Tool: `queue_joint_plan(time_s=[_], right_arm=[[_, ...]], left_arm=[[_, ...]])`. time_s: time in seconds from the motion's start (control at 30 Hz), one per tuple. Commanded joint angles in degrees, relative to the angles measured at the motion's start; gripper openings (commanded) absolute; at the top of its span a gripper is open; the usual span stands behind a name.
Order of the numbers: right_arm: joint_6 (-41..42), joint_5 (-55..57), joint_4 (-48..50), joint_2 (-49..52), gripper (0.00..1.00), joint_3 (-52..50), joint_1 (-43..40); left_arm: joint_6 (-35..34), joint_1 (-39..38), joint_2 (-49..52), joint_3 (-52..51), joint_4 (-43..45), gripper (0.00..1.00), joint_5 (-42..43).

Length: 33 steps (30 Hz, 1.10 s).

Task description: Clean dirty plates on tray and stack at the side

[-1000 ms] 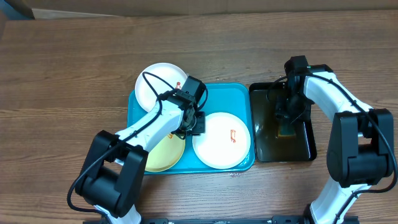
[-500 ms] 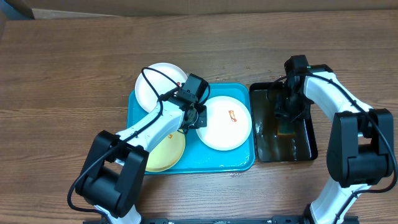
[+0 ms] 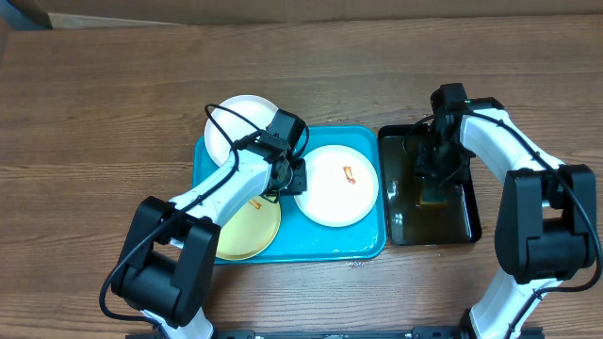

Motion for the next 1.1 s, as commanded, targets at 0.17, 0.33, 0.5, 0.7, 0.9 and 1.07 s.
queue_joint_plan(time_s=[0.17, 0.33, 0.5, 0.7, 0.9, 1.07], right_arm=[[0.1, -0.1, -0.7, 0.1, 0.56, -0.7, 0.3], [0.1, -0.1, 0.3, 0.1, 0.62, -1.8, 0.3], [0.1, -0.2, 0.5, 0.1, 0.29, -2.0, 0.3], [0.0, -0.1, -1.2, 0.1, 0.17, 1.1, 0.2], [0.0, -0.1, -2.3, 0.1, 0.11, 3.4, 0.2], [0.0, -0.4, -2.6, 0.1, 0.04, 3.4, 0.2]], left_arm=[[-0.2, -0.5, 0.6, -0.2, 0.1, 0.34, 1.4], [-0.2, -0.5, 0.7, -0.2, 0.0, 0.34, 1.4], [-0.2, -0.5, 0.7, -0.2, 0.0, 0.35, 1.4], [-0.2, -0.5, 0.7, -0.2, 0.1, 0.33, 1.3], [-0.2, -0.5, 0.7, -0.2, 0.0, 0.18, 0.1], [-0.2, -0.5, 0.7, -0.2, -0.1, 0.04, -0.4]])
